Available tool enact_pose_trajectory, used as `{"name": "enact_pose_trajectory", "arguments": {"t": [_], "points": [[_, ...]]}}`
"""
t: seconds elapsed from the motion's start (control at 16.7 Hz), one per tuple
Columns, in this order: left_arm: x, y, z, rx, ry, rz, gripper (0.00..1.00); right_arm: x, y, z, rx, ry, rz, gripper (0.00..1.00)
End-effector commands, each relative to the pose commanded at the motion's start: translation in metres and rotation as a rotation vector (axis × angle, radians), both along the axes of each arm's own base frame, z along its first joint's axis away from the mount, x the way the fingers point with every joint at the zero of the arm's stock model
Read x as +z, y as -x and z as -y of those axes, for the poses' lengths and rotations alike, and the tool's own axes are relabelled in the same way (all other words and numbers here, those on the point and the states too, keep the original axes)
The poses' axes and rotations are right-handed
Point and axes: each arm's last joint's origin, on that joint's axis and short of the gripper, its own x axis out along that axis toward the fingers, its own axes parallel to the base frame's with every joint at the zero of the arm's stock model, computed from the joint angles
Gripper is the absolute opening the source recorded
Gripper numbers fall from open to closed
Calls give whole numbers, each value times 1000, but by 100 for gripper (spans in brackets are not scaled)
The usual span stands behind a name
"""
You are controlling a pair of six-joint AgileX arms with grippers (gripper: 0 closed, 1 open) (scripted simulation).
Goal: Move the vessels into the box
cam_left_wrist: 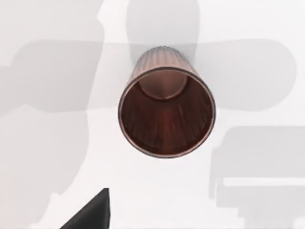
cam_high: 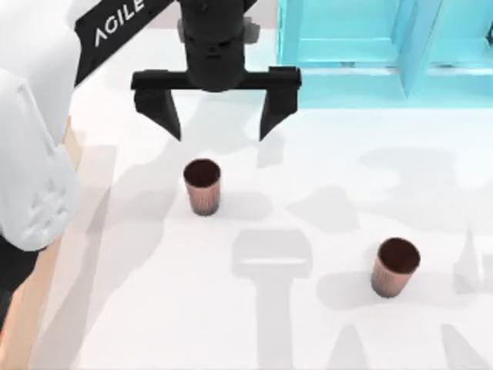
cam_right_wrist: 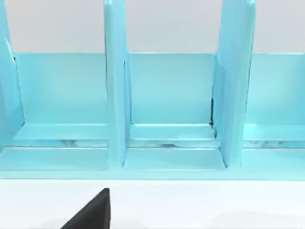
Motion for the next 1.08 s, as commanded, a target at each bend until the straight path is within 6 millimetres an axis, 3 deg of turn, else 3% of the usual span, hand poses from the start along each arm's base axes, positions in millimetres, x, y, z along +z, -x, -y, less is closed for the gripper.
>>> {"name": "enact_pose_trajectory", "arguments": {"t": [0.42,1.08], "points": [[-8,-1,1,0,0,0,100,0,0,0,0,0,0,100],[-98,0,0,0,0,0,100,0,0,0,0,0,0,100]]}}
